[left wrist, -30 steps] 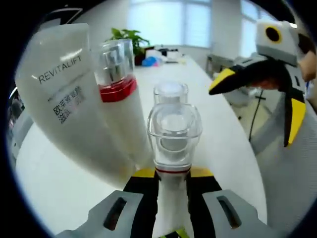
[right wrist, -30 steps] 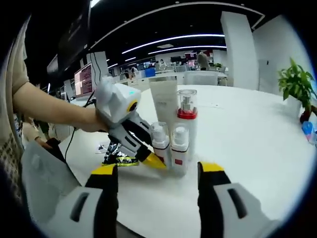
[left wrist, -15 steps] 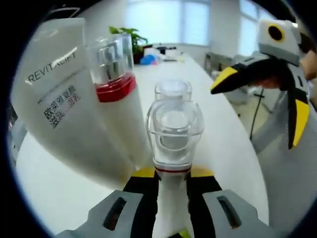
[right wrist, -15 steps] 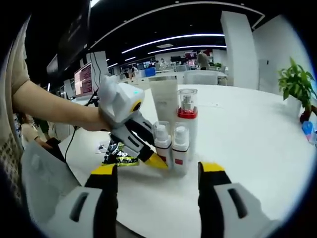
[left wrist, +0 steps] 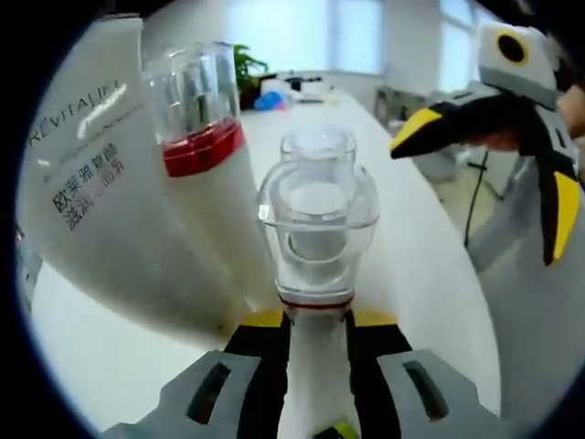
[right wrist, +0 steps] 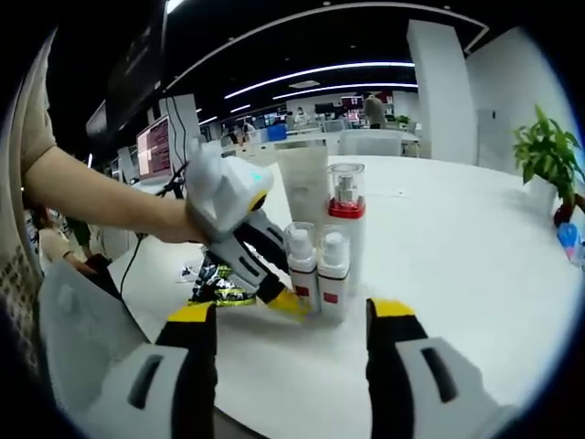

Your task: Arrange the skincare products in the storage area until every visible bottle or jar stands upright without overlapping.

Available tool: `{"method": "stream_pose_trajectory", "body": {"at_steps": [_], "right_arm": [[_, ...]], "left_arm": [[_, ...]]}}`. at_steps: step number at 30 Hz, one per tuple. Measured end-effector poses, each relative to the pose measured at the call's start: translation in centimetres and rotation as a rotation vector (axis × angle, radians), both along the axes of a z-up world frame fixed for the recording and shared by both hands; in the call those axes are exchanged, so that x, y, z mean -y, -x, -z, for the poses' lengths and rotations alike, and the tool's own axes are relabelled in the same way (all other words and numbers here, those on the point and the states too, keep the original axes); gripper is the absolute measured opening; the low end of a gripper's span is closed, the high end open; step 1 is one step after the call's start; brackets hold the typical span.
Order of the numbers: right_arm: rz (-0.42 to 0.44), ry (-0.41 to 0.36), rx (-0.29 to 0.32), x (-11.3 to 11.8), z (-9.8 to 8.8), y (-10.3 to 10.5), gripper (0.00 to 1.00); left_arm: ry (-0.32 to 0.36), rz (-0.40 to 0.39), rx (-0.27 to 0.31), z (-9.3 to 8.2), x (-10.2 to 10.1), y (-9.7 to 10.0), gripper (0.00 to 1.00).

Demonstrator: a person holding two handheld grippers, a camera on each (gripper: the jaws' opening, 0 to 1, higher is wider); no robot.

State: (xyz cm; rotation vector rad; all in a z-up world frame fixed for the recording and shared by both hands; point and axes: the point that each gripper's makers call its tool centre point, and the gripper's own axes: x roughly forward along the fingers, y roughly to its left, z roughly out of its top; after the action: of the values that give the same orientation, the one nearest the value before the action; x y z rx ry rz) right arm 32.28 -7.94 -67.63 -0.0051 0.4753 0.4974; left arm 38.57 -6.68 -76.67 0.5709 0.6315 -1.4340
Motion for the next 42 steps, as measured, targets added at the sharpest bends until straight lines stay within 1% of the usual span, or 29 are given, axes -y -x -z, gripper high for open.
{"method": "stream_pose_trajectory", "body": {"at_steps": [2, 5, 9, 13, 15, 18, 23, 26, 29, 31, 33, 36, 39, 42], "right_arm": [[0.0, 0.003, 0.0, 0.0, 0.0, 0.0, 0.67], [-0.003, 0.003, -0.001, 0.0, 0.0, 0.0, 0.67], [-0.01, 0.007, 0.002, -0.1, 0.0, 0.0, 0.67], [-0.023, -0.001, 0.012, -0.4, -0.3, 0.1, 0.69], [-0.027, -0.009, 0.015, -0.6, -0.4, 0.2, 0.71], [-0.039, -0.003, 0.016, -0.8, -0.5, 0.3, 0.72], [-0.055, -0.002, 0.022, -1.1, -0.9, 0.7, 0.74], [-0.067, 0.004, 0.021, -1.3, -1.0, 1.0, 0.75], [-0.082, 0.003, 0.025, -1.7, -1.3, 1.3, 0.77], [-0.091, 0.002, 0.027, -2.0, -1.5, 1.6, 0.78], [-0.115, -0.003, 0.029, -2.5, -1.7, 1.9, 0.79], [-0.133, -0.014, 0.028, -3.0, -1.9, 2.2, 0.83], [-0.124, -0.038, 0.034, -2.9, -2.3, 2.3, 0.84], [-0.104, -0.054, 0.041, -2.5, -2.6, 2.4, 0.86]], "left_arm": [[-0.016, -0.015, -0.012, 0.4, -0.4, 0.0, 0.3], [-0.021, -0.021, -0.016, 0.4, -0.6, 0.1, 0.29], [-0.033, -0.034, -0.017, 0.0, -1.4, 0.4, 0.33], [-0.031, -0.073, -0.02, -0.5, -2.5, 0.5, 0.35], [-0.042, -0.109, -0.035, -0.7, -3.3, 0.7, 0.36], [-0.036, -0.136, -0.04, -1.0, -4.2, 1.0, 0.4], [-0.03, -0.207, -0.053, -1.4, -6.1, 1.8, 0.46], [-0.047, -0.243, -0.058, -1.2, -7.6, 2.4, 0.49], [-0.043, -0.277, -0.063, -1.4, -8.6, 2.9, 0.55], [-0.043, -0.316, -0.063, -1.8, -9.5, 3.2, 0.59], [-0.032, -0.348, -0.062, -2.2, -10.2, 3.6, 0.63], [-0.014, -0.407, -0.084, -2.8, -11.3, 4.2, 0.66], [0.006, -0.458, -0.098, -3.2, -12.4, 4.9, 0.67], [0.009, -0.502, -0.112, -3.4, -13.6, 5.8, 0.71]]}}
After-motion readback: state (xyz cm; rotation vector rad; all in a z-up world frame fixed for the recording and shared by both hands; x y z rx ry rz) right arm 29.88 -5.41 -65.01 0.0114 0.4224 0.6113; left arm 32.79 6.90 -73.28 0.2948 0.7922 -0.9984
